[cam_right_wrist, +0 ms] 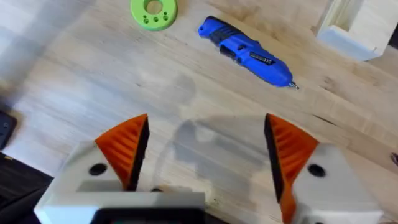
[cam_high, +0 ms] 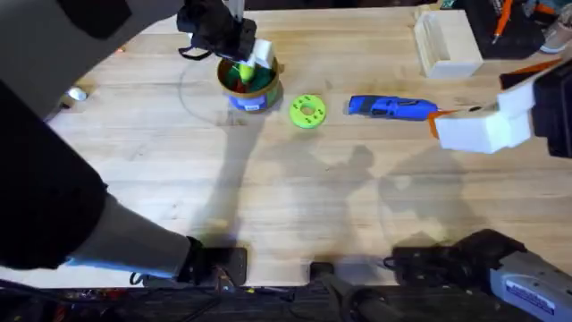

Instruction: Pick up the gripper from the table and insert it into the empty holder that is missing its gripper. Then pick up a screw, insert it into the mounting hole, and use the screwdriver to tighten it. Finally, clean up the table by picking up the vegetable and placing it into the bucket.

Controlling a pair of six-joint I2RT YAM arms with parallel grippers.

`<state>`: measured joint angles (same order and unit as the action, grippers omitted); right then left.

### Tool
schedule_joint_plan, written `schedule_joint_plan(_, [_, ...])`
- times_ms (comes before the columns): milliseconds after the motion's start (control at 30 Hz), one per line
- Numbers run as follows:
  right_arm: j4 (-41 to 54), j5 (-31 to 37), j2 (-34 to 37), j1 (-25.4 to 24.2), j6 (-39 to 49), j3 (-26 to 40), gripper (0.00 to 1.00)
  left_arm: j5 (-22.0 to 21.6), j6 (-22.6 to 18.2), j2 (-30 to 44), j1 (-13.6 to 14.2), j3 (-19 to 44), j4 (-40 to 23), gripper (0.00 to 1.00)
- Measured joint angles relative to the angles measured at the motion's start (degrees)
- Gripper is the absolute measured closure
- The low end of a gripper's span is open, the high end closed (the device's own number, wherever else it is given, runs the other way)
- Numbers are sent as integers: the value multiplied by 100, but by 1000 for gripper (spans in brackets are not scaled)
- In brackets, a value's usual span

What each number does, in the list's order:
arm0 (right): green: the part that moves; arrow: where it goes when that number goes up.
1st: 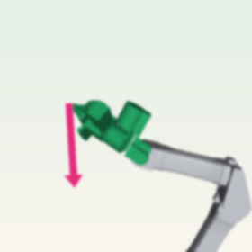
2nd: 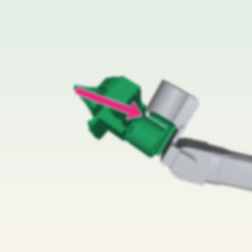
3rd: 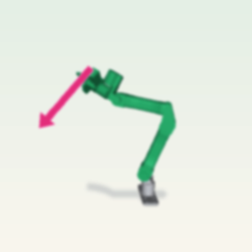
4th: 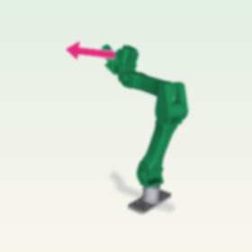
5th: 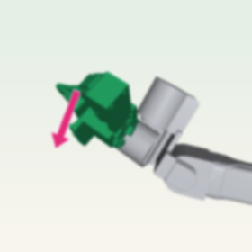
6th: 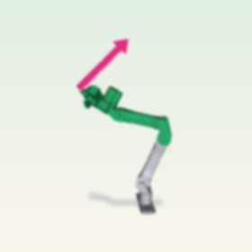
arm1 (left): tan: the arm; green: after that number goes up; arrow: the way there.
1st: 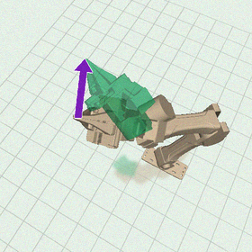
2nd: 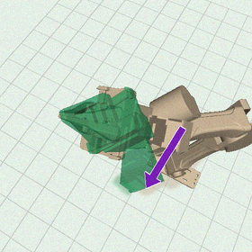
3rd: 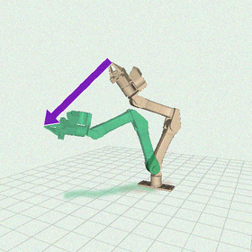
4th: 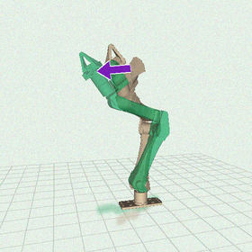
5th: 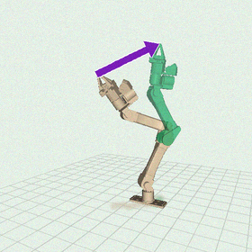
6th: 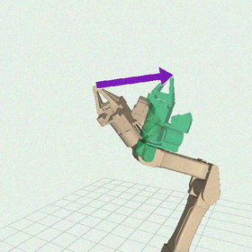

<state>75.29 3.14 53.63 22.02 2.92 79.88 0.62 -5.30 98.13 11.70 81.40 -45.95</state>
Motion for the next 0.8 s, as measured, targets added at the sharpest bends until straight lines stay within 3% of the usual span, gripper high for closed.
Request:
schedule_joint_plan(33, [0, 0, 0, 0, 0, 0, 10, 1, 16, 0, 0, 4, -38, 66])
schedule_joint_plan(67, [0, 1, 0, 0, 0, 0, 10, 0, 25, 0, 0, 12, -97, 29])
schedule_joint_plan(133, [0, 2, 0, 0, 0, 0, 9, 2, 31, -7, 0, 210, -481, 15])
schedule_joint_plan(333, [0, 1, 0, 0, 0, 0, 9, 0, 31, -476, 0, 528, -831, 15])
schedule_joint_plan(433, [1, 1, 0, 0, 0, 0, 9, 0, 34, -980, 0, 574, -1069, 15])
schedule_joint_plan(567, [2, 0, 0, 0, 0, 0, 9, -2, 50, -2290, 0, 562, -1877, 12])
schedule_joint_plan(733, [135, 0, 0, 0, -1, 0, 10, -2, 222, -3172, 0, -17, -1927, 12])
schedule_joint_plan(767, [180, 0, 0, 0, -1, 0, 10, -2, 281, -3344, 0, -225, -1936, 12])
schedule_joint_plan(800, [285, -27, 0, 0, -2, 0, 9, -3, 484, -3776, 0, -885, -1940, 13])
